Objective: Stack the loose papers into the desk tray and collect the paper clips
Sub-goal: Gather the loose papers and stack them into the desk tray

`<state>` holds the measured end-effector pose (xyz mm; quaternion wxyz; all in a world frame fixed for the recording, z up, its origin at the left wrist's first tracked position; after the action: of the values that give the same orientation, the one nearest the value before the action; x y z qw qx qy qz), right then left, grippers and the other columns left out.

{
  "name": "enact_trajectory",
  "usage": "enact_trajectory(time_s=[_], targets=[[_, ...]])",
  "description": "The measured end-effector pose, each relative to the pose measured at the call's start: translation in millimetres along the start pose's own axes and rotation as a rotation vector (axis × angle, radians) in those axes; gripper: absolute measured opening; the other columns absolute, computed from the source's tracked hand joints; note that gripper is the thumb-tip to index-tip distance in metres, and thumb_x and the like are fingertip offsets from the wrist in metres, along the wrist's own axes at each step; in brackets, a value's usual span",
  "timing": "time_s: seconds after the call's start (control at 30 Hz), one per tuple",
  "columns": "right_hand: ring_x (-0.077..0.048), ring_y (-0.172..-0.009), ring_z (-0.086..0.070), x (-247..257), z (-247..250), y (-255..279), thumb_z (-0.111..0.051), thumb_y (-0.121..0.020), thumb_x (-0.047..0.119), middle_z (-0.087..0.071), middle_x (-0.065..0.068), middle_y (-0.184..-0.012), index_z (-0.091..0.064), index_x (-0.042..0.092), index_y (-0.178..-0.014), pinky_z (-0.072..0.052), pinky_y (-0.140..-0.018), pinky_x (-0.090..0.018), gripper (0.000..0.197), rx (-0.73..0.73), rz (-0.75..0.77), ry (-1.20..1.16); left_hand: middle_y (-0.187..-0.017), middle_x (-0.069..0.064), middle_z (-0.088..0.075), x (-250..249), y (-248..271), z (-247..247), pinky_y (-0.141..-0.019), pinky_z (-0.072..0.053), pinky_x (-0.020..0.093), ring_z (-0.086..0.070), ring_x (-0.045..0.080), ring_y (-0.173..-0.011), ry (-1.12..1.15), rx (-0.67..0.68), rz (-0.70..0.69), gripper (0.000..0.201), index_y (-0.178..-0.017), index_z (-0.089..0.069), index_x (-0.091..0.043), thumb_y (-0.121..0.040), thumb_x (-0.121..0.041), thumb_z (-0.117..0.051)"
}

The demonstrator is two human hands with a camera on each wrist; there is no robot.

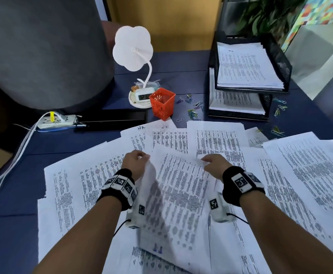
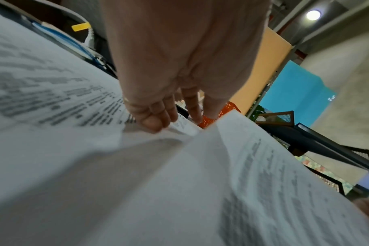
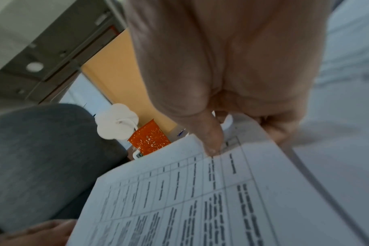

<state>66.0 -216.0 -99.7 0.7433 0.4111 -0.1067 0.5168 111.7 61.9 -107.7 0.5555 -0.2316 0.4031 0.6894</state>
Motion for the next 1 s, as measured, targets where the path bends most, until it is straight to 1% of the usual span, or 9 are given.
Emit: enact_trajectory(time_s=[0.1,0.27,0.37,0.47,0.57,0.67,0.77,0.87,1.0], targets=[[-0.031,-0.113,-0.054,4.0,5.3,1.0,-0.040,-0.095,0.003,-0.057,-0.013,-0.126,-0.059,0.008,-0.123,-0.044,-0.092,-0.038,0.034,0.044,0.012,0.141,-0.113,0.012,-0.063,12.5,-2.6,18.2,-0.075,-0.044,0.026,-0.060,0.026,-0.098,-0.202,-0.040,0.068,0.024,-0.111,-0.062,-0.006,-0.094,-0.021,-0.054],[-0.024,-0.099,-0.056,2.7,2.2,-1.2,-0.037,-0.092,-0.004,-0.055,-0.009,-0.129,-0.059,0.015,-0.123,-0.045,-0.077,-0.028,0.042,0.071,0.025,0.206,-0.075,0.004,-0.055,14.7,1.8,7.7,-0.067,-0.044,0.024,-0.051,0.017,-0.065,-0.530,0.166,0.094,0.025,-0.075,-0.055,-0.011,-0.093,-0.027,-0.049],[-0.019,-0.102,-0.052,4.6,-4.8,1.6,-0.044,-0.089,-0.006,-0.051,-0.007,-0.136,-0.057,0.019,-0.126,-0.046,-0.070,-0.021,0.046,0.143,0.023,0.199,-0.099,0.011,-0.060,11.2,3.7,-1.7,-0.076,-0.050,0.028,-0.058,0.023,-0.084,-0.616,0.229,0.055,0.029,-0.100,-0.059,-0.002,-0.095,-0.028,-0.047],[-0.022,-0.119,-0.051,9.0,-6.6,5.4,-0.051,-0.090,0.000,-0.049,-0.006,-0.138,-0.053,0.014,-0.132,-0.045,-0.089,-0.026,0.044,0.176,0.031,0.248,-0.110,0.016,-0.060,10.4,4.2,-9.3,-0.082,-0.055,0.036,-0.062,0.026,-0.090,-0.636,0.263,0.048,0.044,-0.102,-0.060,-0.007,-0.088,-0.048,-0.050],[-0.024,-0.117,-0.053,6.1,-1.9,4.6,-0.054,-0.090,0.003,-0.053,-0.009,-0.135,-0.056,0.010,-0.130,-0.044,-0.092,-0.029,0.041,0.132,0.012,0.201,-0.115,0.016,-0.061,8.4,9.2,-13.3,-0.087,-0.051,0.036,-0.059,0.030,-0.102,-0.683,0.276,0.044,0.071,-0.111,-0.062,-0.005,-0.080,-0.068,-0.051],[-0.022,-0.092,-0.058,-1.0,8.2,-0.6,-0.055,-0.091,0.003,-0.057,-0.012,-0.128,-0.058,0.008,-0.126,-0.048,-0.071,-0.028,0.036,0.031,-0.034,-0.014,-0.117,0.014,-0.062,5.2,9.3,-12.5,-0.091,-0.048,0.036,-0.058,0.030,-0.107,-0.532,0.225,0.036,0.073,-0.118,-0.061,-0.002,-0.077,-0.064,-0.062],[-0.024,-0.085,-0.056,2.8,16.4,-4.2,-0.057,-0.088,-0.003,-0.063,-0.017,-0.115,-0.065,0.007,-0.113,-0.053,-0.082,-0.039,0.028,-0.119,-0.016,-0.295,-0.088,0.005,-0.055,1.5,12.2,-7.1,-0.073,-0.044,0.029,-0.054,0.021,-0.082,-0.178,0.138,0.053,0.037,-0.089,-0.056,-0.012,-0.079,-0.044,-0.071],[-0.026,-0.082,-0.060,4.8,9.6,-8.2,-0.063,-0.084,-0.001,-0.061,-0.016,-0.108,-0.063,0.014,-0.100,-0.052,-0.068,-0.025,0.022,-0.155,0.003,-0.507,-0.107,0.011,-0.062,-8.3,20.2,-9.0,-0.084,-0.046,0.030,-0.060,0.027,-0.096,0.019,0.105,0.010,0.038,-0.117,-0.055,-0.008,-0.087,-0.029,-0.067],[-0.026,-0.095,-0.059,-7.7,-2.6,-4.1,-0.073,-0.081,0.011,-0.054,-0.014,-0.123,-0.048,0.011,-0.126,-0.050,-0.076,-0.037,0.051,-0.068,-0.089,-0.793,-0.107,0.006,-0.067,-3.0,22.8,-0.8,-0.089,-0.047,0.035,-0.061,0.026,-0.104,0.390,0.067,0.059,0.043,-0.119,-0.058,-0.004,-0.083,-0.025,-0.071]])
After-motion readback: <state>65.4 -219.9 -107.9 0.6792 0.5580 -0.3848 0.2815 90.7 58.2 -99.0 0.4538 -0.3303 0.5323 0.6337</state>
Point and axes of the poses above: each hand's wrist, its own y-axis away from the middle knuckle, its own z-axis out of the back of the hand, x = y × z, the point moved 10 cm from there along -y, towards the middle knuckle
